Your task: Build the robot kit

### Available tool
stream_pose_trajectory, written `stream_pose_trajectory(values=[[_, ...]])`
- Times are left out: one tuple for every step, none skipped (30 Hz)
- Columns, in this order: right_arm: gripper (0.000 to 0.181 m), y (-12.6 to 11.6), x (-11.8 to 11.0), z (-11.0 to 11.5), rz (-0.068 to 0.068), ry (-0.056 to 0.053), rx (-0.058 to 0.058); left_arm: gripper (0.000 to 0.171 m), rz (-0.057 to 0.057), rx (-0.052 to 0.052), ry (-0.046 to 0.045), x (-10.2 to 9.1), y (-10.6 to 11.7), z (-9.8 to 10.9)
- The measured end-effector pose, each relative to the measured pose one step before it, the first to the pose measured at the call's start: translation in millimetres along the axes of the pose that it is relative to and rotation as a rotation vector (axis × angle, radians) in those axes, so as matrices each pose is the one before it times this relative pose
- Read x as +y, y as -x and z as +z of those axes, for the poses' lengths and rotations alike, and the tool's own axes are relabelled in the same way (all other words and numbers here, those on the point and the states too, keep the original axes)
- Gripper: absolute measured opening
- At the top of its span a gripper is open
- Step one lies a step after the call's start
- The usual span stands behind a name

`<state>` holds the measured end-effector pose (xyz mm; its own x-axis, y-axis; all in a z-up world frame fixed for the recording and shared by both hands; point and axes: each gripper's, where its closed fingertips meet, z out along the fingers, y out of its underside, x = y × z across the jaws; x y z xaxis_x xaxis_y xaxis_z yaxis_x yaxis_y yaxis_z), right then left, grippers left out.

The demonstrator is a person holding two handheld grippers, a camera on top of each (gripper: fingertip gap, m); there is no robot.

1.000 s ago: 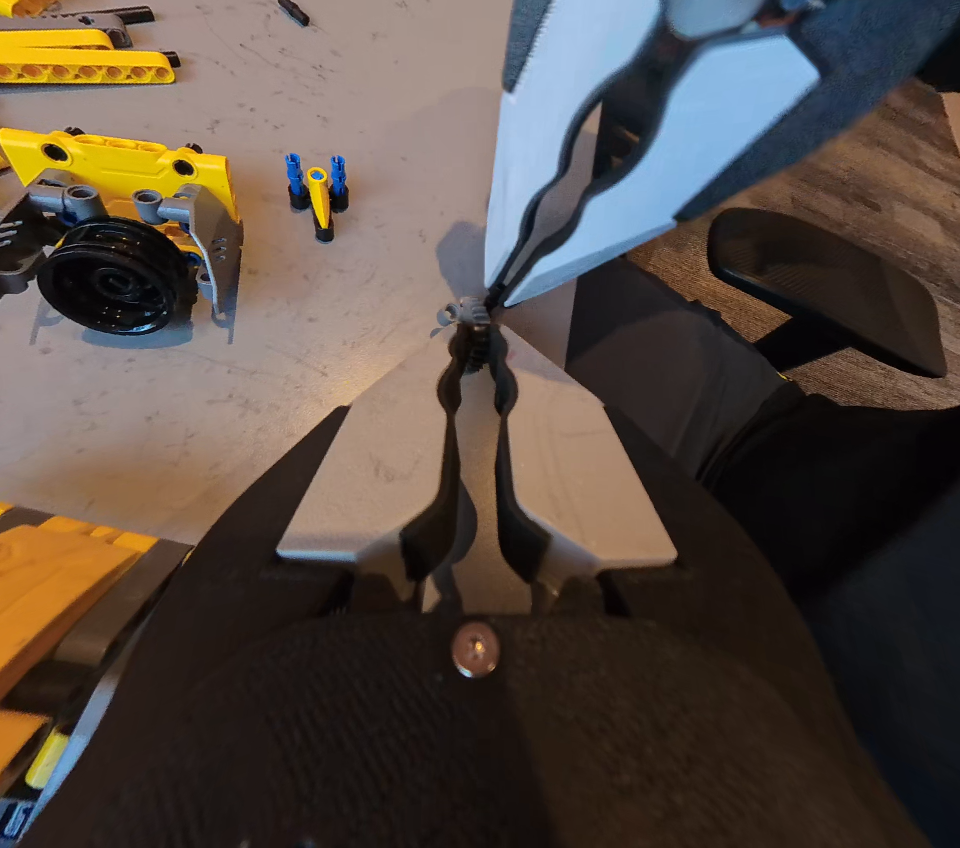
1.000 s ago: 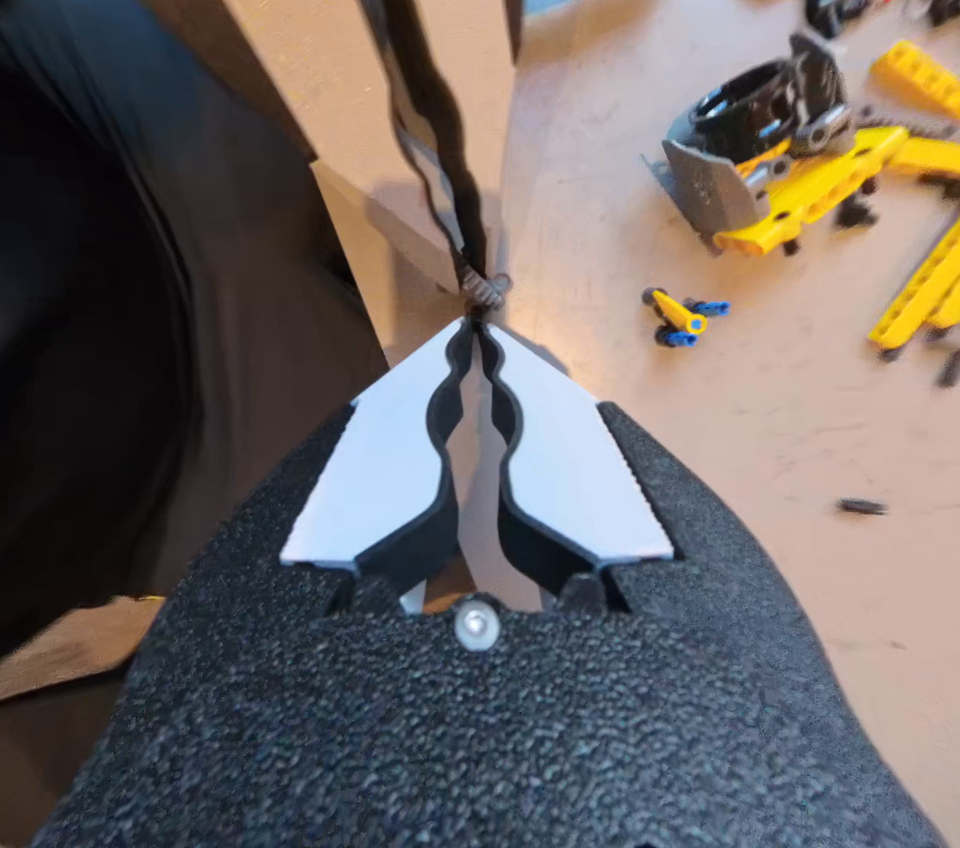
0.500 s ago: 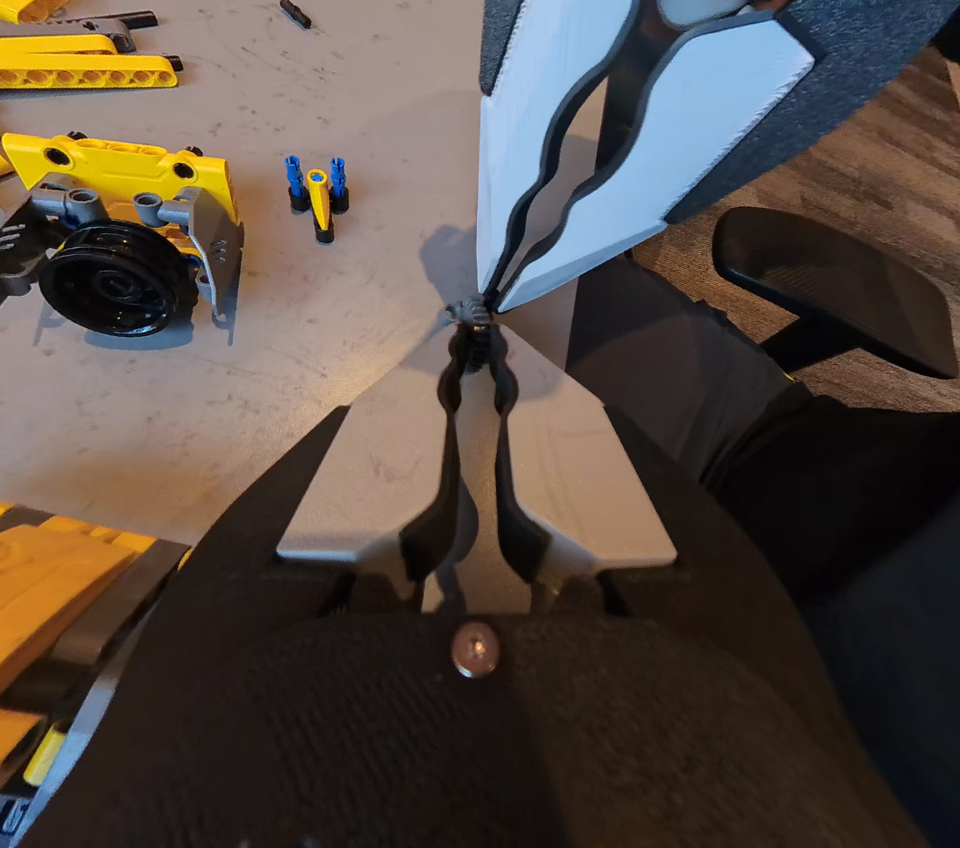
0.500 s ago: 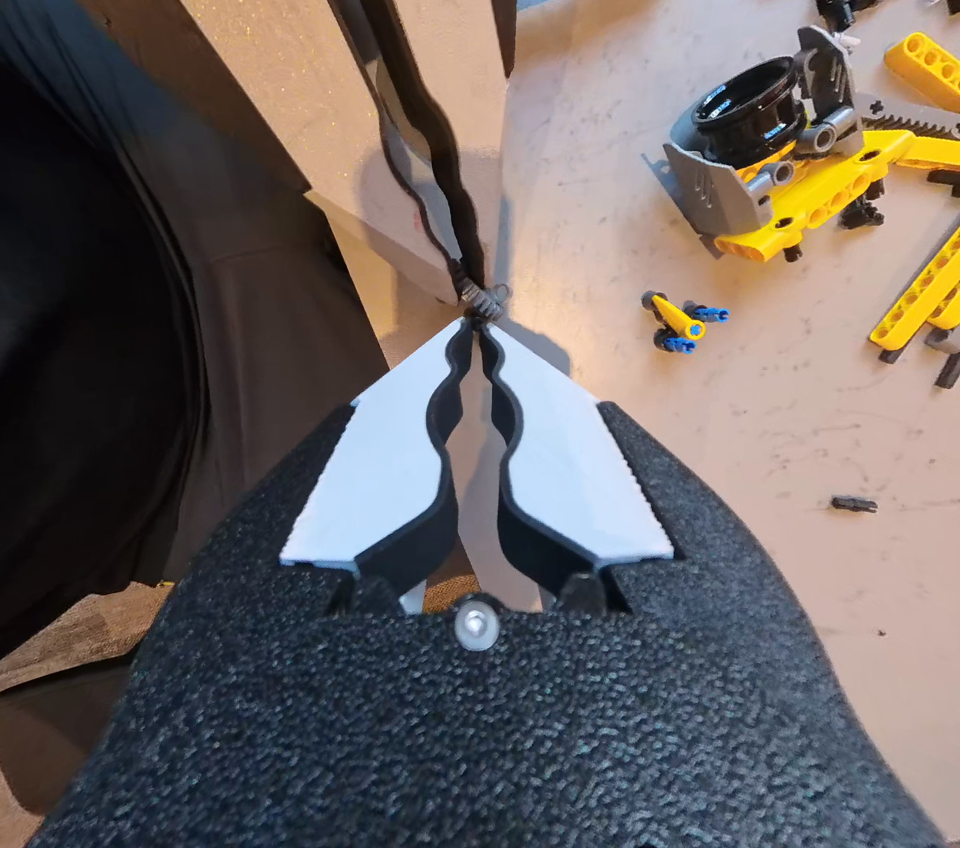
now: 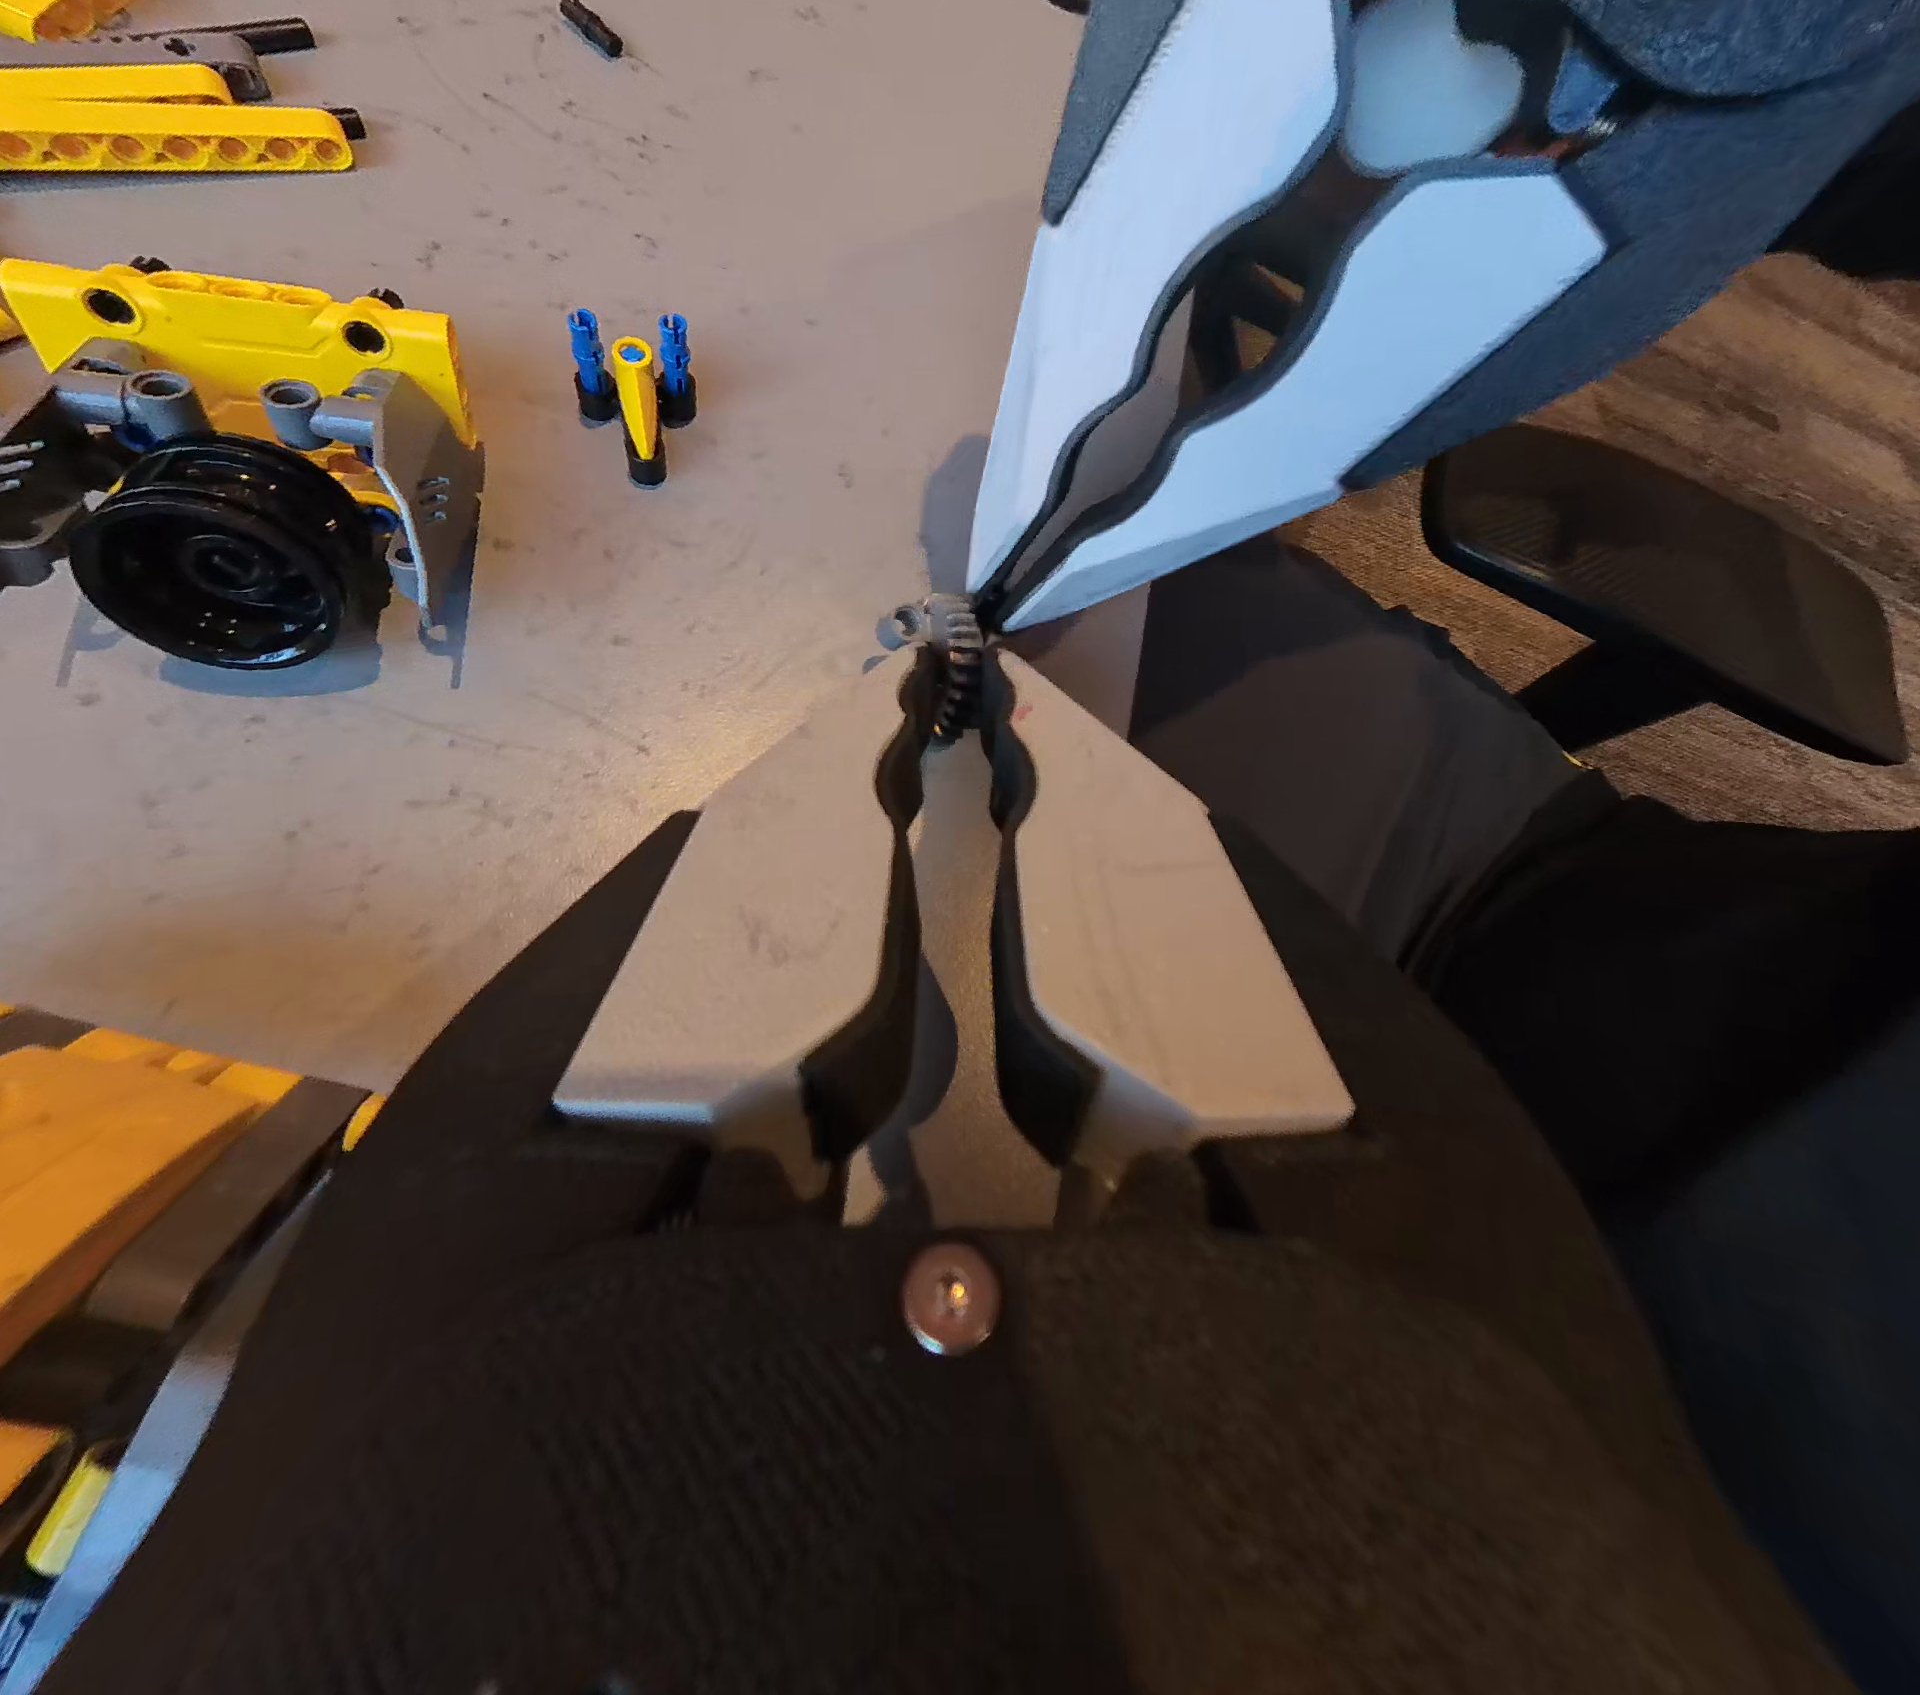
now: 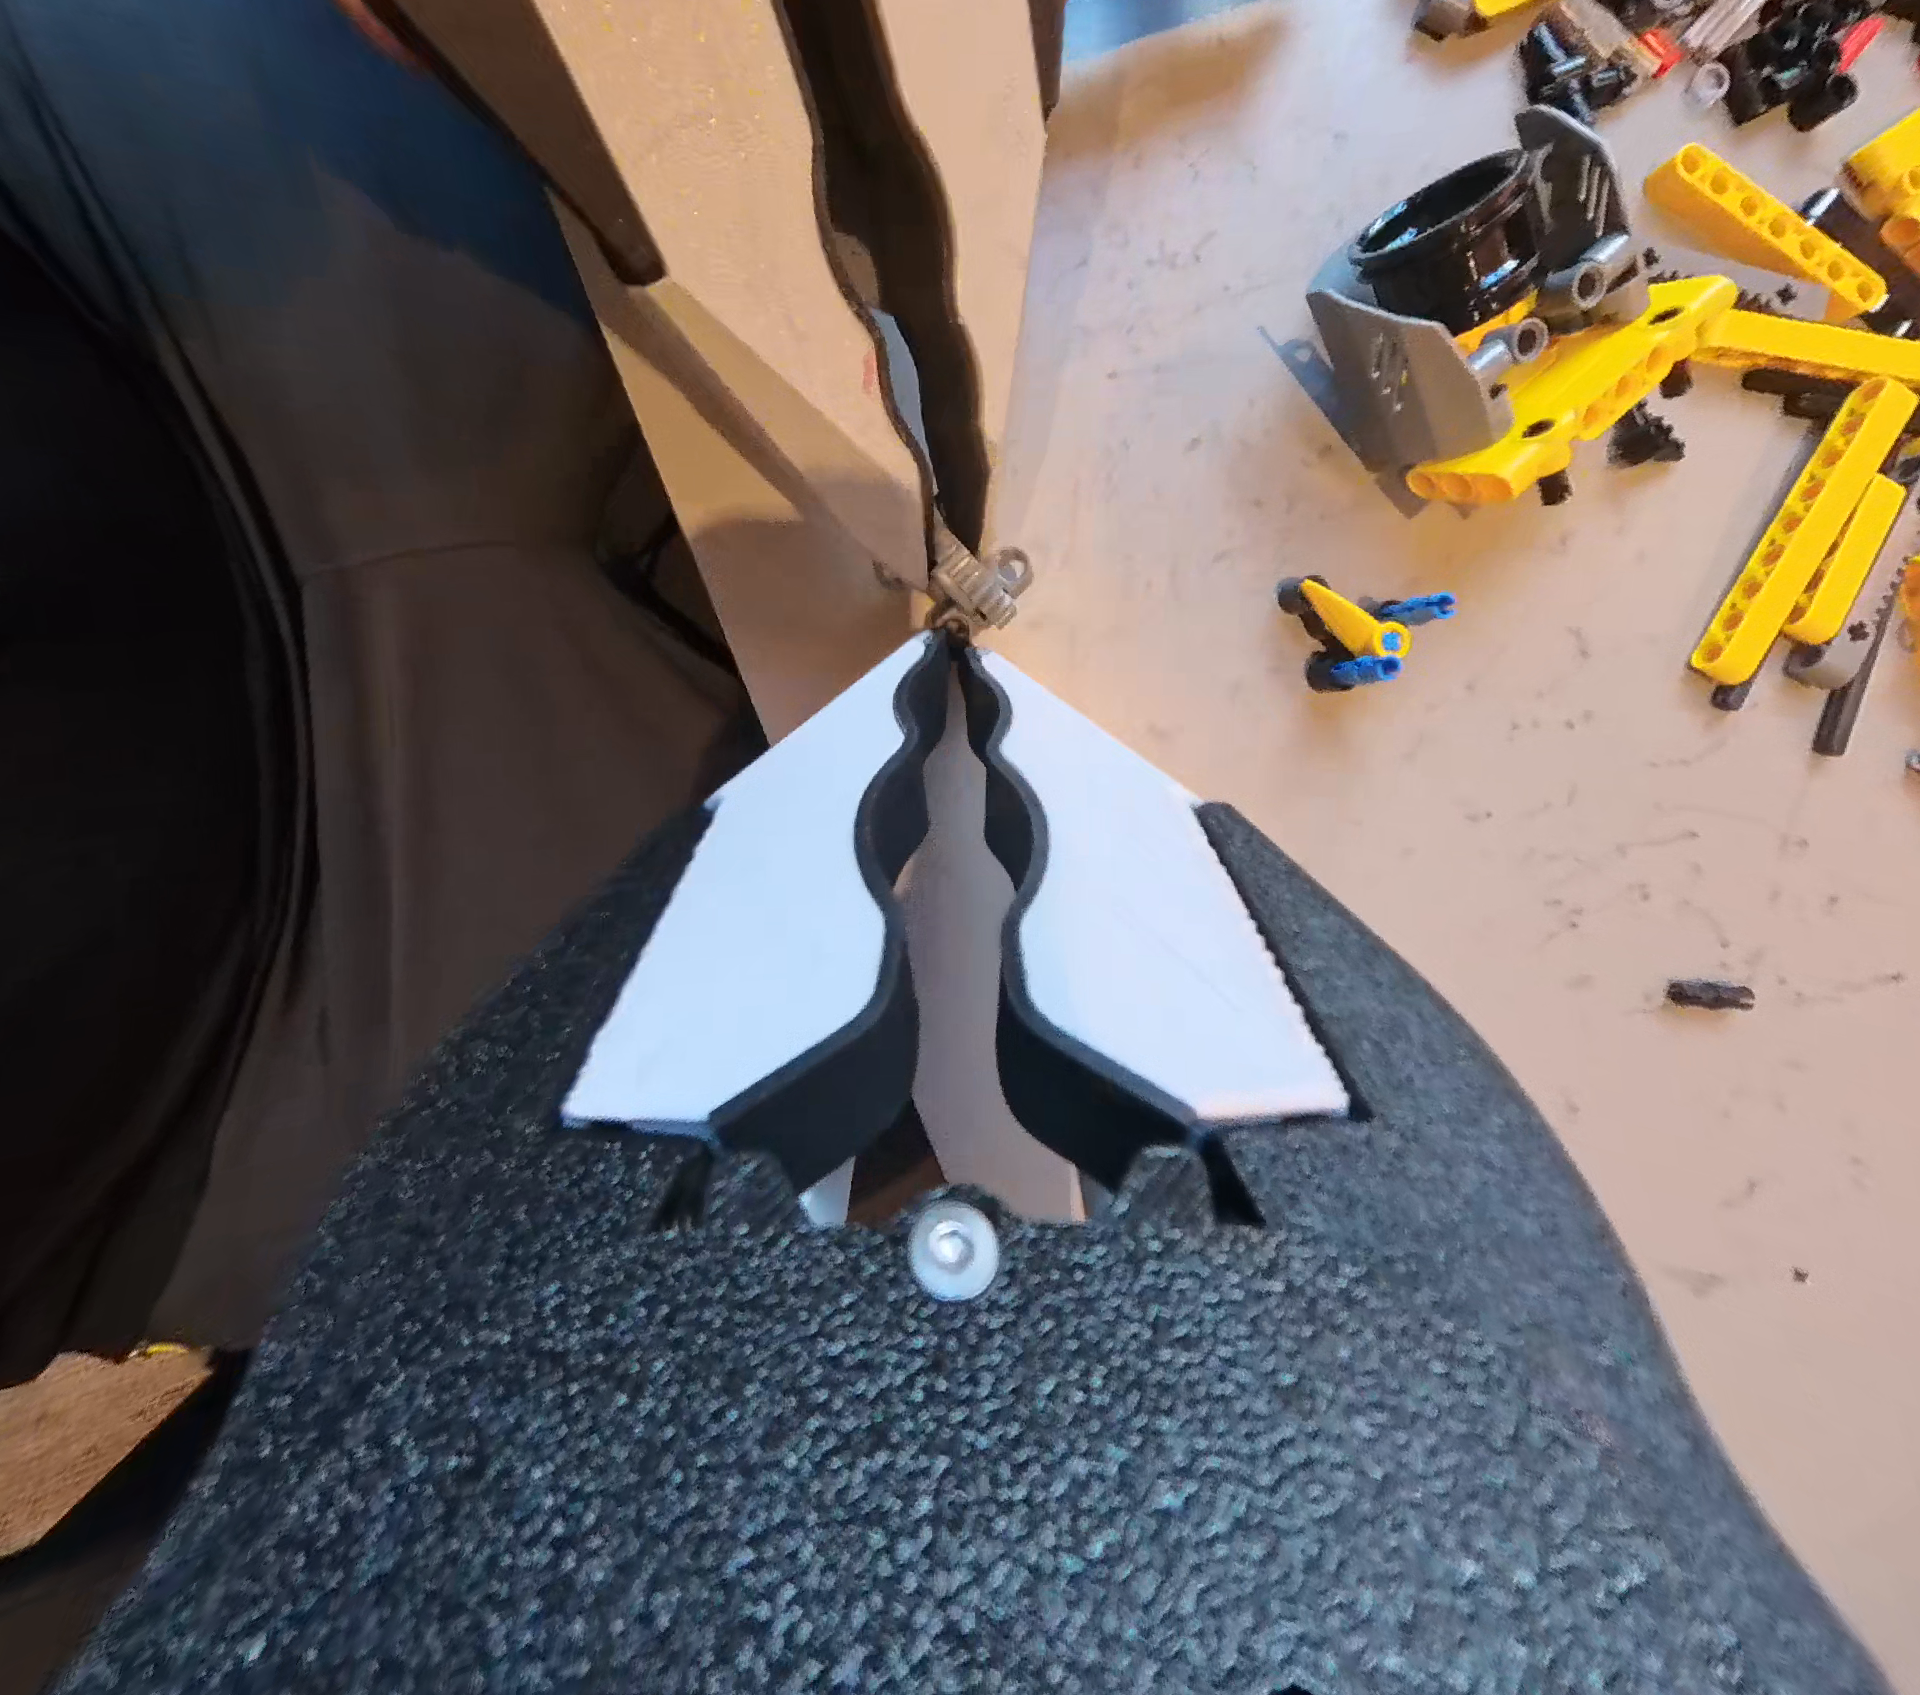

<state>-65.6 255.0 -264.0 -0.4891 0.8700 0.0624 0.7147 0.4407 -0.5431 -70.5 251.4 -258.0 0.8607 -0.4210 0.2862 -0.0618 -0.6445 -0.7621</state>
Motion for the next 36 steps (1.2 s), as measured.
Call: stream_pose_trajectory(values=[[0.002, -0.23, -0.57, 0.16, -0.0066, -0.004, 0.0092, 0.007, 0.0003, 0.0003, 0.00058, 0.15, -0.08, 0.07], [0.002, -0.44, -0.66, 0.08, -0.0062, -0.0009, 0.0071, 0.007, 0.0003, -0.001, -0.00023, -0.04, 0.08, 0.07], [0.002, -0.19, -0.26, 0.5, 0.0005, 0.0016, -0.0021, 0.007, -0.0036, 0.0032, -0.00042, 0.01, 0.04, -0.08], [0.002, -0.05, -0.17, 0.31, 0.0043, 0.003, -0.008, 0.007, -0.0079, 0.005, -0.00148, 0.0, 0.35, -0.12], [0.003, 0.04, 0.3, 0.44, 0.0009, 0.0089, -0.0084, 0.006, -0.0079, 0.0049, -0.00127, -0.21, 0.26, -0.14], [0.003, 0.32, 0.86, 1.1, -0.0035, 0.0185, -0.0066, 0.007, -0.0006, -0.0004, -0.00034, -0.03, 0.26, 0.04], [0.003, -0.22, -0.03, 0.53, -0.0019, 0.0174, -0.0036, 0.007, 0.0064, -0.0058, 0.00003, -0.29, 0.25, 0.04], [0.002, -0.81, -0.37, -0.03, 0.0041, 0.0121, -0.0023, 0.007, 0.0092, -0.0078, 0.00115, 0.03, 0.26, -0.03], [0.003, -0.66, -0.46, -0.39, 0.0099, 0.0028, -0.0056, 0.007, 0.0031, -0.0044, 0.00107, 0.17, 0.2, 0.04], [0.003, -0.56, -0.75, -1.03, 0.0135, -0.0085, -0.0087, 0.007, 0.0001, -0.0019, -0.00086, -0.04, 0.31, 0.12], [0.003, -0.57, -1.0, -2.21, 0.0135, -0.0171, -0.0092, 0.007, -0.0007, 0.0009, 0.0016, 0.4, -0.08, 0.47], [0.003, -0.27, -1.35, -3.27, 0.0152, -0.0234, -0.0079, 0.007, 0.0, 0.0014, 0.00365, 0.53, -0.44, 0.7], [0.0, -0.2, -2.54, -4.69, 0.0183, -0.0335, -0.0063, 0.007, 0.006, -0.005, -0.00009, -0.12, -0.04, 0.19], [0.0, -1.38, -3.36, -5.89, 0.0216, -0.0382, -0.0008, 0.007, 0.0065, -0.004, -0.00001, 0.09, -0.2, 0.11], [0.0, -3.02, -2.18, -5.83, 0.0224, -0.0274, 0.0069, 0.007, 0.0036, -0.0028, -0.00005, -0.08, -0.1, 0.1], [0.001, -5.06, -0.42, -5.35, 0.0182, -0.0168, 0.0182, 0.007, -0.0006, -0.0005, -0.00047, -0.13, 0.07, 0.1], [0.003, -7.87, 0.21, -5.43, 0.014, -0.0156, 0.0365, 0.007, -0.004, -0.0006, -0.00123, -0.18, 0.43, -0.02], [0.004, -11.46, 1.22, -5.98, 0.0157, -0.0152, 0.0536, 0.006, -0.0046, -0.0065, -0.00275, -0.34, 1.11, -0.1], [0.005, -15.75, 2.94, -6.09, 0.0234, -0.0106, 0.0678, 0.007, -0.0025, -0.0159, -0.00422, -0.6, 2.21, -0.46], [0.009, -19.8, 5.16, -4.97, 0.0329, -0.0043, 0.0772, 0.007, 0.0009, -0.0166, -0.00355, -0.48, 2.08, -0.34], [0.017, -21.72, 7.1, -2.47, 0.0412, 0.0025, 0.0729, 0.006, 0.0026, -0.015, -0.00286, -0.41, 1.6, -0.03], [0.023, -20.06, 7.73, 0.8, 0.0488, 0.0087, 0.0565, 0.006, 0.0016, -0.0139, -0.00231, -0.59, 1.54, 0.19], [0.025, -15.83, 5.87, 3.07, 0.0496, 0.0041, 0.0353, 0.006, -0.001, -0.0113, -0.00242, -0.64, 1.18, 0.35], [0.025, -12.06, 2.92, 4.14, 0.042, -0.0065, 0.0238, 0.006, -0.0035, -0.0083, -0.00201, -0.55, 1.0, 0.28], [0.026, -10.29, 2.65, 5.38, 0.0326, -0.0018, 0.0237, 0.007, -0.0042, -0.0045, -0.0016, -0.47, 0.57, 0.35], [0.03, -7.29, 3.82, 6.68, 0.0245, 0.0139, 0.0132, 0.006, -0.0036, -0.0063, -0.00159, -0.36, 0.72, 0.08], [0.032, -4.07, 3.18, 7.47, 0.0196, 0.0165, -0.0006, 0.006, -0.0023, -0.0074, -0.00191, -0.21, 0.88, -0.11], [0.033, -3.6, 1.18, 7.17, 0.0172, 0.0053, -0.0008, 0.006, -0.001, -0.008, -0.00151, -0.1, 0.92, -0.17], [0.033, -3.15, 0.65, 6.66, 0.016, 0.0023, -0.0012, 0.006, -0.0005, -0.0063, -0.00098, -0.09, 0.67, -0.1], [0.034, -2.74, 0.63, 5.83, 0.0171, 0.0056, -0.0041, 0.006, -0.0009, -0.0053, -0.00092, 0.0, 0.62, -0.08], [0.034, -2.3, -0.33, 4.67, 0.0155, 0.0006, -0.0061, 0.006, -0.001, -0.0039, -0.0006, -0.09, 0.51, -0.13], [0.034, -1.91, -0.68, 3.42, 0.0119, -0.0016, -0.0065, 0.006, -0.0004, -0.0006, -0.00016, -0.02, 0.05, 0.01], [0.031, -1.74, 0.1, 2.87, 0.0071, 0.0045, -0.0051, 0.006, -0.0009, 0.0, -0.00039, 0.02, 0.1, -0.12], [0.024, -0.14, 0.16, 2.29, -0.0002, 0.0034, -0.0132, 0.006, -0.0011, 0.0005, -0.00138, -0.2, 0.08, -0.15], [0.016, 1.9, -0.57, 1.32, 0.0016, -0.0035, -0.0234, 0.006, -0.0014, 0.0017, -0.0008, -0.1, -0.06, -0.06], [0.011, 2.08, -0.82, 0.83, 0.005, -0.0062, -0.023, 0.006, -0.0017, 0.0028, -0.00078, -0.09, -0.14, -0.1]])
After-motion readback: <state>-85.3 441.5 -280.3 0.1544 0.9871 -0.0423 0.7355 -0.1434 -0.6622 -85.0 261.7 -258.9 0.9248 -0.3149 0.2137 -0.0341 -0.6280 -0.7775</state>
